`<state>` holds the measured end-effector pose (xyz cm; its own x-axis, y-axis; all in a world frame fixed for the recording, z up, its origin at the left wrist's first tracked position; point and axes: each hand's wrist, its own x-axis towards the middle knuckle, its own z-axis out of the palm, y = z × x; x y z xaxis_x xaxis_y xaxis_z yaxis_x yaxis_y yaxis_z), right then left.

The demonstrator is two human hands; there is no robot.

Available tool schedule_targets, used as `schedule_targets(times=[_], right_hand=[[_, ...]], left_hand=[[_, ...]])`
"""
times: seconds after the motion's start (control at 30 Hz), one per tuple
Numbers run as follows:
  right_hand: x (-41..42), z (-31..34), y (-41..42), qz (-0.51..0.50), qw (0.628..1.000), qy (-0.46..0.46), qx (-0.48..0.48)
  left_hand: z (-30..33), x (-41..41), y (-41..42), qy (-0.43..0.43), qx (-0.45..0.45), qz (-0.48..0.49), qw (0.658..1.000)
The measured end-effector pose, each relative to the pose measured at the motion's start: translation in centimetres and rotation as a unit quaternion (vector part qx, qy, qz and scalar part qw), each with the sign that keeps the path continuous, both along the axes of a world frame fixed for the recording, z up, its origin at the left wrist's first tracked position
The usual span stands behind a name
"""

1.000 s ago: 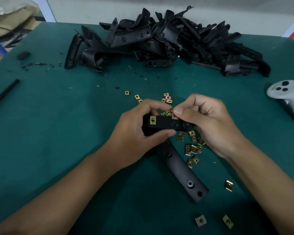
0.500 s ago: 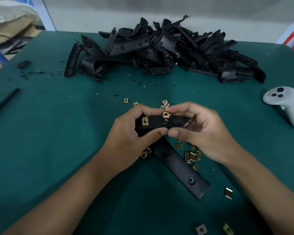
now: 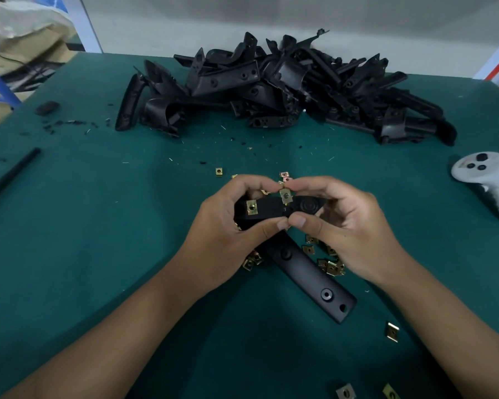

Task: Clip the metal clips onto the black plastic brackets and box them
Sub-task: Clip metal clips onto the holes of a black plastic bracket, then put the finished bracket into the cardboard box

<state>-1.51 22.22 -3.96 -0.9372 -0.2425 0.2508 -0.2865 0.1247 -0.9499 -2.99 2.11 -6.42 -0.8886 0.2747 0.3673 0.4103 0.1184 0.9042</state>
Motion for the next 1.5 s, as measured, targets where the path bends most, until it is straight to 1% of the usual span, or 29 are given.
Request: schedule_targets(times=[0.1,0.2,0.33,0.47,0.53,0.63,0.73,0.87,1.0,1.1,1.17,1.27,1.37,1.5], right_hand=[[0.0,0.0,0.0,-0.005,1.000,-0.003,0.014],[-0.2,-0.4,0.4,-0.025,0.998,0.012,0.056],[-0.2,-0.4,0.5,-0.043,0.992,0.037,0.111],[-0.2,-0.3,0.8,-0.043,0.988,0.041,0.141],[-0.2,-0.3,0.7,-0.046,0.987,0.048,0.144],[-0.1,-0.5,0.4,-0.061,0.988,0.061,0.128],[0.0,-0.7,0.2,-0.079,0.987,0.080,0.118],[0.0,-0.2,0.3,-0.099,0.980,0.130,0.116],[0.2,1.9,1.0,-0.122,0.973,0.157,0.118],[1.3,5.0,2.3,-0.119,0.963,0.180,0.159],[3.3,6.9,3.8,-0.133,0.948,0.214,0.194],[8.8,8.3,7.4,-0.193,0.926,0.229,0.231],[16.3,8.8,11.6,-0.275,0.900,0.206,0.267],[26.8,8.3,16.9,-0.411,0.844,0.139,0.315]], left_hand=[[0.1,0.1,0.1,-0.010,0.015,-0.014,1.000],[0.3,0.2,0.2,-0.020,0.026,-0.026,0.999],[0.4,0.3,0.2,-0.017,0.005,-0.020,1.000],[0.4,0.4,0.2,-0.018,-0.005,-0.017,1.000],[0.4,0.4,0.2,-0.015,-0.004,-0.016,1.000],[0.3,0.3,0.1,-0.027,0.025,-0.023,0.999],[0.2,0.3,0.1,-0.017,0.026,-0.009,0.999],[0.5,0.6,0.3,-0.002,0.065,0.010,0.998],[1.8,1.4,0.5,0.009,0.081,0.039,0.996],[3.4,2.4,1.1,0.025,0.078,0.057,0.995],[4.4,3.3,2.3,0.050,0.064,0.048,0.996],[5.7,5.2,5.7,0.094,0.032,-0.007,0.995],[6.5,8.5,11.2,0.103,0.017,-0.086,0.991],[7.0,15.0,19.5,0.146,-0.030,-0.190,0.971]])
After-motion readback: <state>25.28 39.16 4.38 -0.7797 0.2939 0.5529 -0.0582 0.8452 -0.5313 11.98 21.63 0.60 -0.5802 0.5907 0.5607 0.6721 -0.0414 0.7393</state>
